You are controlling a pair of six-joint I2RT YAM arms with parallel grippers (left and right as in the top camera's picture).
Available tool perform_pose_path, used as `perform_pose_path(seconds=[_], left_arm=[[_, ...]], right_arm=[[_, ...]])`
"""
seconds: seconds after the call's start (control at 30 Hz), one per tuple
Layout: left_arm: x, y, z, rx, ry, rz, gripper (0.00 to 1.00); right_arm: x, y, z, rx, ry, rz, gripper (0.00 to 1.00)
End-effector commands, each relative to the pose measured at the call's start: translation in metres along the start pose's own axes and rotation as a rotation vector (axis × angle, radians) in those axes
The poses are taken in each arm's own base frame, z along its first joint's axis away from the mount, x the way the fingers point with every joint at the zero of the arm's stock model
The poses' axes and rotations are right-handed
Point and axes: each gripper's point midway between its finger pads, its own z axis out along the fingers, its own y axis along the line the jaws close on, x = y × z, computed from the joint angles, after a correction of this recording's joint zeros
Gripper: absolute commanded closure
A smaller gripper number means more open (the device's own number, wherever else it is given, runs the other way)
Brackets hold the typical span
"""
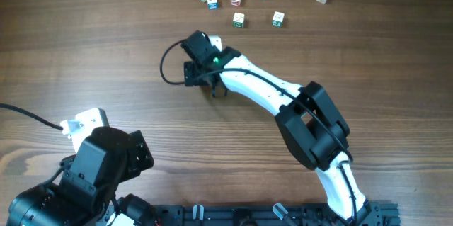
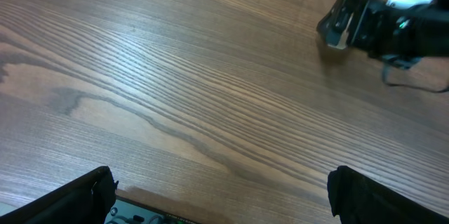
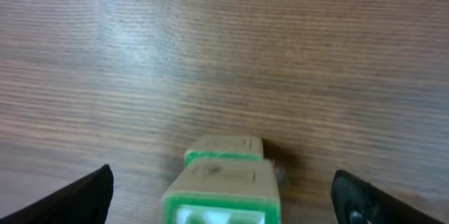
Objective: Form a tower
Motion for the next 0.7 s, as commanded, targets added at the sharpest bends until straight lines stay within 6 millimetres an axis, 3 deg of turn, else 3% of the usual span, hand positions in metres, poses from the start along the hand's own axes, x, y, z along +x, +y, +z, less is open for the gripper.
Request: perform_pose_path(seconds=[0.0,0.07,0.13,0.23,0.33,0.47,0.5,0.67], left_arm=[[0.001,0.0,0.0,0.0,0.005,-0.016,0.0],[0.001,0.0,0.0,0.0,0.004,-0.017,0.0],[0.001,0.0,0.0,0.0,0.004,-0.017,0.0],[0.001,0.0,0.0,0.0,0.005,-0.016,0.0],[0.001,0.0,0.0,0.0,0.004,-0.017,0.0],[0.001,0.0,0.0,0.0,0.004,-0.017,0.0],[0.001,0.0,0.0,0.0,0.004,-0.017,0.0],[0.001,0.0,0.0,0.0,0.005,-0.016,0.0]], right_arm=[[-0.042,0.025,-0.058,-0.055,-0.07,-0.012,0.0],[-0.072,0.025,-0.104,-0.033,-0.15,-0.052,0.0],[-0.103,0.009,-0.135,0.029,-0.255,-0.018,0.0],[-0.143,-0.023,-0.146,0.077,-0.363,0.061,0.01],[-0.167,-0.061,-0.116,0.114,-0.373,0.132,0.0],[-0.184,-0.097,-0.037,0.108,-0.351,0.195,0.01],[-0.185,-0.101,-0.02,0.102,-0.348,0.203,0.01],[-0.186,-0.105,0.019,0.092,-0.357,0.207,0.02]])
